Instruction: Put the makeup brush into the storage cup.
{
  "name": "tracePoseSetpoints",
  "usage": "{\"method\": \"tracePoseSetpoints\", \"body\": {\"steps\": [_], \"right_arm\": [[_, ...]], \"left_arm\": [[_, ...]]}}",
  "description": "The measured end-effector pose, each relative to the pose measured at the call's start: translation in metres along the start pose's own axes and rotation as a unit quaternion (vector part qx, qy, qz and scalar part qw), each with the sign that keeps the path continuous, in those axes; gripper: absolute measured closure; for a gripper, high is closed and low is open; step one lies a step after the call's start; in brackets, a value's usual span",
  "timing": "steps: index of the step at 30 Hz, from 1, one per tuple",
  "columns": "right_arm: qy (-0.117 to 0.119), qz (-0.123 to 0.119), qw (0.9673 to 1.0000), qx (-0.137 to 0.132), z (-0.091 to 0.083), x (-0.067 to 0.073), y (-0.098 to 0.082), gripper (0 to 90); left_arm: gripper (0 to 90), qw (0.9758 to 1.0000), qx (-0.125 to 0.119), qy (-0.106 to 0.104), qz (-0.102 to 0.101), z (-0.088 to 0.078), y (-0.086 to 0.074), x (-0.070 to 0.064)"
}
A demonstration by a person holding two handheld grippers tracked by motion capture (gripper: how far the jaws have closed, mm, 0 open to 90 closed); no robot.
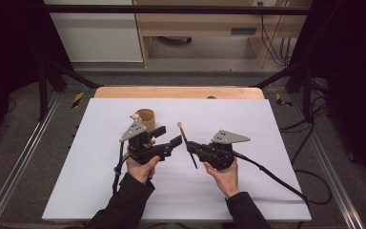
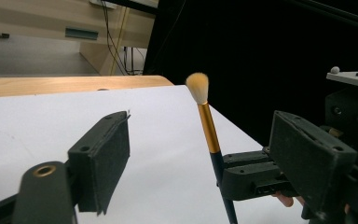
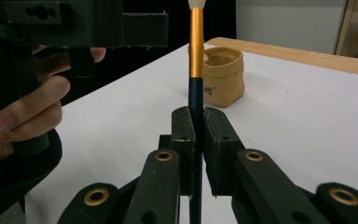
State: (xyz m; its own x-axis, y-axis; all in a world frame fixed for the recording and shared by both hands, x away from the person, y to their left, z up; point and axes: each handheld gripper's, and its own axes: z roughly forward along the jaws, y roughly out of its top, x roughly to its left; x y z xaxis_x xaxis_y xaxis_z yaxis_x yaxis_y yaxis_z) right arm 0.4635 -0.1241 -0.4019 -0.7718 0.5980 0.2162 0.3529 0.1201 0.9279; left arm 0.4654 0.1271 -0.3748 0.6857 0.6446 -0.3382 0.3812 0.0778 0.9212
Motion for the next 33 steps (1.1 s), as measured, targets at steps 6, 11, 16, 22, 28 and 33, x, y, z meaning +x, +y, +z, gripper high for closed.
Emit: {"method": "tracePoseSetpoints", "body": {"steps": [6, 11, 16, 22, 28, 33], "right_arm": [[0.003, 0.002, 1.0000, -0.001, 0.001, 0.001, -0.001, 83.5], [0.007, 0.002, 1.0000, 0.000, 0.003, 0.002, -0.003, 83.5], [0.008, 0.002, 1.0000, -0.001, 0.004, 0.002, -0.003, 83.5], [0.010, 0.003, 0.9999, -0.003, 0.004, 0.004, -0.004, 83.5], [0.010, 0.002, 0.9999, -0.005, 0.004, 0.004, -0.004, 83.5], [0.009, 0.001, 0.9999, -0.006, 0.005, 0.004, -0.004, 83.5]], "left_arm": [[25.5, 0.9999, 0.000, 0.004, -0.011, 0.006, -0.004, -0.001], [31.6, 0.9996, 0.000, 0.006, -0.028, 0.010, -0.007, 0.000], [38.0, 0.9994, 0.002, 0.006, -0.035, 0.013, -0.009, -0.001], [45.9, 0.9992, 0.007, -0.002, -0.040, 0.016, -0.011, -0.002], [55.0, 0.9988, 0.012, -0.007, -0.047, 0.018, -0.013, -0.004], [62.0, 0.9987, 0.013, -0.009, -0.048, 0.020, -0.014, -0.006]]}}
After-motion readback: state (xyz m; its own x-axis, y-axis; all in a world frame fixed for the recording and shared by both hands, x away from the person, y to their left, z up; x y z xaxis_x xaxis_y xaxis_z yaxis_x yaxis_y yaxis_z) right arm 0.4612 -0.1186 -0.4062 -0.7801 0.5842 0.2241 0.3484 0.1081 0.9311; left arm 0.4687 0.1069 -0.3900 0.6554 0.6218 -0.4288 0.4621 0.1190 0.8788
